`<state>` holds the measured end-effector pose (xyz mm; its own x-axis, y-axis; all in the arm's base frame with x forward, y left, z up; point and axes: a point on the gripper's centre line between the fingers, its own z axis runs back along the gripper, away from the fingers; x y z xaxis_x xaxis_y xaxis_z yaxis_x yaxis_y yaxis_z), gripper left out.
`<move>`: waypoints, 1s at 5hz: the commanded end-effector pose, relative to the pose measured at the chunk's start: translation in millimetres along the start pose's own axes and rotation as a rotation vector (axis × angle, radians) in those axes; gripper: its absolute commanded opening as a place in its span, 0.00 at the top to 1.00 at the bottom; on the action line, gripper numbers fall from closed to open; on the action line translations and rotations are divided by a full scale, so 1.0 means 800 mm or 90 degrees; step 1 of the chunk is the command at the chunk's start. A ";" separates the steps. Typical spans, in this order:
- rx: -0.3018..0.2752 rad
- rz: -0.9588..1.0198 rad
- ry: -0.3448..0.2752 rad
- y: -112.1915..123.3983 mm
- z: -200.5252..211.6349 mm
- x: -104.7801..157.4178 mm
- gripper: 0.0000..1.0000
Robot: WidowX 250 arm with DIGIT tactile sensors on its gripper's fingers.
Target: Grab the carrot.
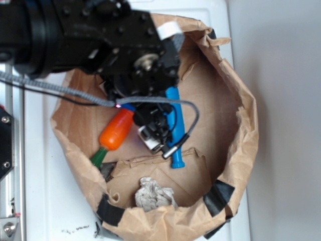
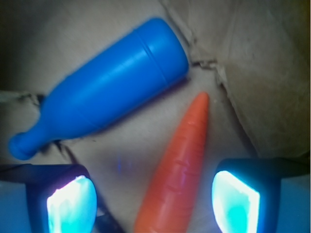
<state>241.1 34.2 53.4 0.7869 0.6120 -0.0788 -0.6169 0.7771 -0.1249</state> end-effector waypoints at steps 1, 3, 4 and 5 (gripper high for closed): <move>0.011 -0.027 -0.073 -0.012 -0.034 -0.004 0.00; 0.016 -0.027 -0.064 -0.017 -0.043 -0.007 1.00; 0.002 -0.028 -0.046 -0.015 -0.017 -0.008 1.00; -0.046 -0.041 -0.024 -0.015 0.034 -0.005 1.00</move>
<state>243.9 19.7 70.3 0.8179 0.5677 -0.0933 -0.5747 0.7990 -0.1768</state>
